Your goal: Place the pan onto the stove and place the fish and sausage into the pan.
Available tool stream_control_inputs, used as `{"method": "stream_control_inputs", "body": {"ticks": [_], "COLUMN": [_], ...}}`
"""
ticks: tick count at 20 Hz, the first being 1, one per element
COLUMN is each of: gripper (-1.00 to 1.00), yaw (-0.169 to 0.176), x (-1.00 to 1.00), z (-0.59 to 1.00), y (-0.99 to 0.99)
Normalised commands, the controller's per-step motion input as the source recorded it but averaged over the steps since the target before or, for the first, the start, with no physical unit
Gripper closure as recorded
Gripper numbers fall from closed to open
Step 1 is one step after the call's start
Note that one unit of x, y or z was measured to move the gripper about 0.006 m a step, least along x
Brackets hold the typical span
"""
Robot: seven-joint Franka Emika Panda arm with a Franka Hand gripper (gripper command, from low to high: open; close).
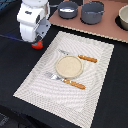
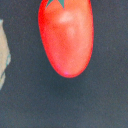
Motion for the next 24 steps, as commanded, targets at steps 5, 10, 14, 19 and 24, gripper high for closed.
{"method": "stream_control_inputs", "body": {"ticks": [5,10,14,19,24], "gripper": [-1.00,-1.00,-1.00,1.00,1.00], "yaw": [0.011,0.008,0.003,0.004,0.000], "x": [-0.36,-0.07,-0.12,-0.19,-0.27], "z": [-0.38,-0.21,-0.24,-0.27,-0.31], "y": [-0.06,0.00,0.00,0.00,0.00]}}
